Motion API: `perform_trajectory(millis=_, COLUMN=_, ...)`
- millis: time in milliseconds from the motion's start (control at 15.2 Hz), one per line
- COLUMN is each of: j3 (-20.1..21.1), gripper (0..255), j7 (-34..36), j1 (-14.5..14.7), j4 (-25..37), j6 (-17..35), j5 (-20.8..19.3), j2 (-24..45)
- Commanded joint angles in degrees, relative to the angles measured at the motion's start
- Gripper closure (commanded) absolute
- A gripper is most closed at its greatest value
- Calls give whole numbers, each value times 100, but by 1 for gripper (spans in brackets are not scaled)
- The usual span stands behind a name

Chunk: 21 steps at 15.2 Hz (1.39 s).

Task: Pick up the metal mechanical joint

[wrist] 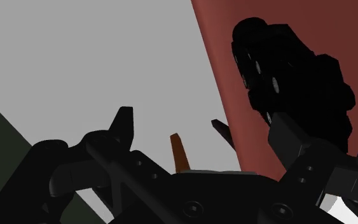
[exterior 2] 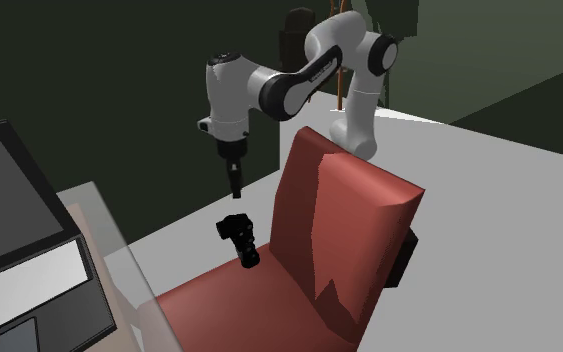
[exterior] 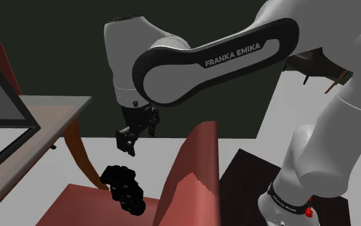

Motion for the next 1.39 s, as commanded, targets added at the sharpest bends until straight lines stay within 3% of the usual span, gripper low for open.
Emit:
perform_trajectory(millis=0, j3=147, gripper=0, j7=211, j1=88, j4=248, j6=104, j5=-160, j2=349)
perform_trajectory(millis=462, j3=458, gripper=0, j7=862, j1=524, j4=1434, j6=98, j5=-860, j2=1612)
perform_trajectory(millis=1056, j3=430, gripper=0, j7=948, j1=535, j4=1009, j6=638, j5=-959, j2=1747)
perform_trajectory(millis=1122, j3=431, gripper=255, j7=945, j1=533, j4=1002, j6=637, j5=-954, j2=1737)
perform_trajectory(millis=1320, j3=430, gripper=255, j7=945, j1=533, j4=1001, j6=639, j5=-954, j2=1738)
